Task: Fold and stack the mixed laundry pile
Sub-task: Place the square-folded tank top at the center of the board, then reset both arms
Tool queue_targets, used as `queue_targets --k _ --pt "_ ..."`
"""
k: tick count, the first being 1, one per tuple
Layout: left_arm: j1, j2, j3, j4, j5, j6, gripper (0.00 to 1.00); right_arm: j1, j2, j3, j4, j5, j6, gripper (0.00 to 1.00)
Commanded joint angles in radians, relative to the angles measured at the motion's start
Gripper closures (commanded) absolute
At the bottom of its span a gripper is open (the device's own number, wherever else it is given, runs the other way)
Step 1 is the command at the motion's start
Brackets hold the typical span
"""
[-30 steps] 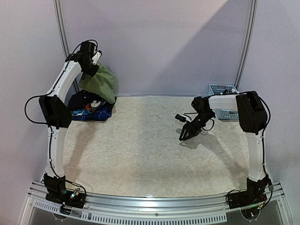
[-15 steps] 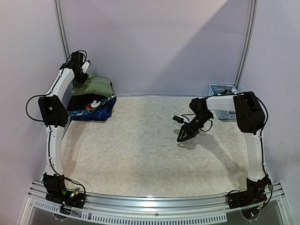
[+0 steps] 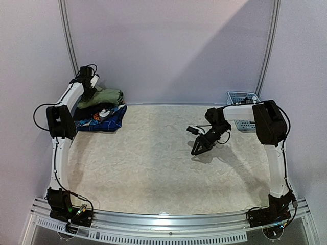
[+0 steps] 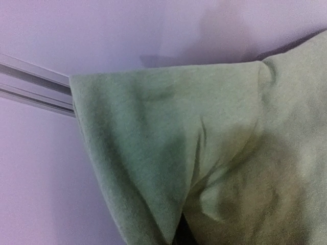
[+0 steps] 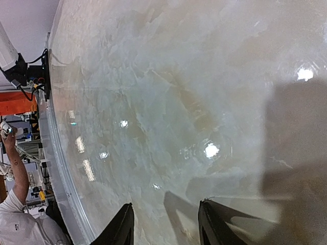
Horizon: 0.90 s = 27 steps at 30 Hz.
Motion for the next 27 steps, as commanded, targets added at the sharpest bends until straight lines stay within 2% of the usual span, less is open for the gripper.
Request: queue_targets --k 1,4,5,8,9,13,16,20,23,26,27 --pt "0.014 0.003 -0.001 0.154 -0.033 -0.002 1.00 0.018 0.047 0.002 -0.015 0.054 -0.017 0.57" --pt "0.007 -0.009 -0.003 0.172 -0.048 -0.014 0.98 0.018 0.034 0.001 -0.017 0.068 -0.022 0.57" --pt "0.004 -0.017 -0.006 0.169 -0.058 -0.017 0.90 0.019 0.025 0.000 -0.020 0.074 -0.024 0.56" --pt "-0.026 -0.069 -0.035 0.160 -0.102 -0.020 0.45 0.018 -0.012 -0.002 -0.023 0.104 -0.034 0.56" --pt "-0.032 -0.096 -0.051 0.159 -0.120 -0.015 0.40 0.018 -0.028 -0.004 -0.026 0.111 -0.040 0.56" --pt "-0.130 -0.201 -0.115 0.162 -0.200 0.003 0.36 0.017 -0.151 -0.014 -0.022 0.219 -0.085 0.54" --pt "-0.206 -0.290 -0.145 0.134 -0.241 -0.039 0.27 0.003 -0.263 -0.036 0.005 0.298 -0.089 0.49" --pt "-0.314 -0.406 -0.215 0.080 -0.201 -0.129 0.20 -0.055 -0.389 -0.059 0.044 0.375 -0.073 0.41" --pt "-0.392 -0.481 -0.262 0.004 -0.147 -0.236 0.17 -0.153 -0.466 -0.036 0.051 0.396 -0.039 0.39" --pt "-0.468 -0.549 -0.314 -0.091 -0.081 -0.349 0.09 -0.261 -0.517 -0.017 0.063 0.388 0.009 0.27" --pt "-0.486 -0.578 -0.354 -0.109 -0.057 -0.385 0.05 -0.297 -0.530 -0.021 0.072 0.383 0.022 0.11"
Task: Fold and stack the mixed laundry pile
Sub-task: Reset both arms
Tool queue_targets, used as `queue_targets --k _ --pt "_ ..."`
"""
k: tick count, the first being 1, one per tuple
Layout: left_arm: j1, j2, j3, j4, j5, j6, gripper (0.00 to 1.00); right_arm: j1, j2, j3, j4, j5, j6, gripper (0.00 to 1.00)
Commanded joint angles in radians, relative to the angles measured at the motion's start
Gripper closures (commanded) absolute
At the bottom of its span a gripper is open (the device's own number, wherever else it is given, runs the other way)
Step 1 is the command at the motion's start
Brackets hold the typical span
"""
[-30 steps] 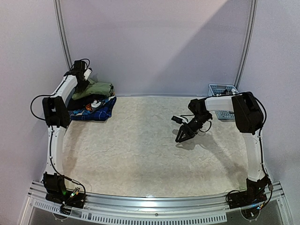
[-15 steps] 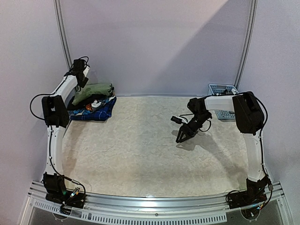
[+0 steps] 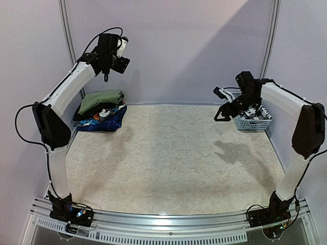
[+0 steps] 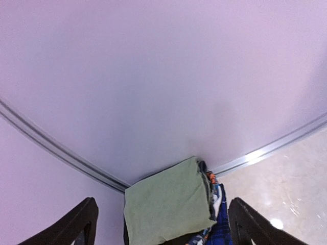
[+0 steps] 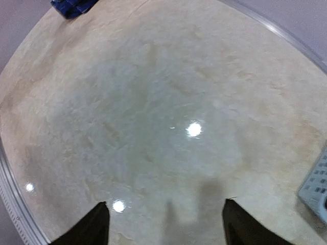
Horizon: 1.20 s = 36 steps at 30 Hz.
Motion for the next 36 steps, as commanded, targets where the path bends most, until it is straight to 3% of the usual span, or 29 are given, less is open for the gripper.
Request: queue_targets --k 1,8,13,16,18,27,36 --pt "-0.061 -0.100 -0.148 -0.170 0.118 -0.208 0.01 -0.166 -0.068 0.004 0.043 0.043 0.077 0.02" --pt "-0.142 -0.370 -0.650 -0.085 0.323 -0.396 0.00 -0.359 -0.136 -0.122 0.191 0.139 0.151 0.01" --pt "-0.145 -0.572 -1.053 0.222 0.376 -0.470 0.00 -0.473 -0.106 -0.136 0.221 0.078 0.210 0.01" --pt "-0.144 -0.624 -1.186 0.330 0.364 -0.472 0.01 -0.476 -0.175 -0.279 0.379 0.106 0.189 0.01" --pt "-0.145 -0.636 -1.212 0.346 0.378 -0.448 0.01 -0.475 -0.260 -0.384 0.497 0.087 0.198 0.01" --pt "-0.146 -0.634 -1.237 0.378 0.381 -0.489 0.00 -0.476 -0.521 -0.577 0.703 -0.048 0.241 0.01" --pt "-0.146 -0.685 -1.231 0.372 0.304 -0.521 0.00 -0.477 -0.538 -0.621 0.779 0.066 0.284 0.01"
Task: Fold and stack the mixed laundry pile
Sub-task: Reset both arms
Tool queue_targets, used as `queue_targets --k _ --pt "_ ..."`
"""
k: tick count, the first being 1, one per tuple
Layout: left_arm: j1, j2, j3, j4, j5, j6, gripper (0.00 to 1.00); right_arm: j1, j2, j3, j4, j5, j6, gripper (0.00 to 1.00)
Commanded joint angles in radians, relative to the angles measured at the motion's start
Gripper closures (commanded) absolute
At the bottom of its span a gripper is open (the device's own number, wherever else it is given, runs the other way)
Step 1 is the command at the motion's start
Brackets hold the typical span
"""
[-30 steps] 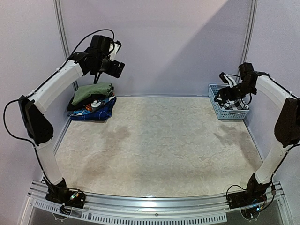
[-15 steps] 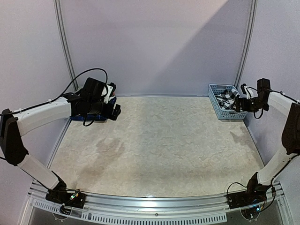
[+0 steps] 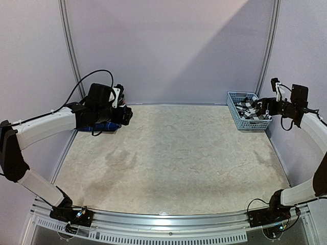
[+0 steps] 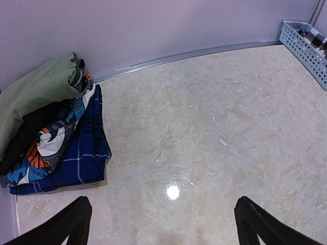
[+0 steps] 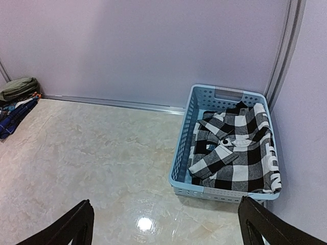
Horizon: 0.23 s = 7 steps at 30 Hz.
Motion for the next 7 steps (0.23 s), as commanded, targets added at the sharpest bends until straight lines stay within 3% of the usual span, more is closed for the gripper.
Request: queue_targets --k 1,7 --pt "-0.009 -0.056 -0.005 0.025 -0.047 -0.018 0.01 0.001 0.017 -0.007 0.050 0.082 0.055 0.01" --pt "-0.009 -0.061 -0.008 0.029 -0.067 -0.004 0.00 0.000 0.010 -0.011 0.053 0.078 0.047 0.01"
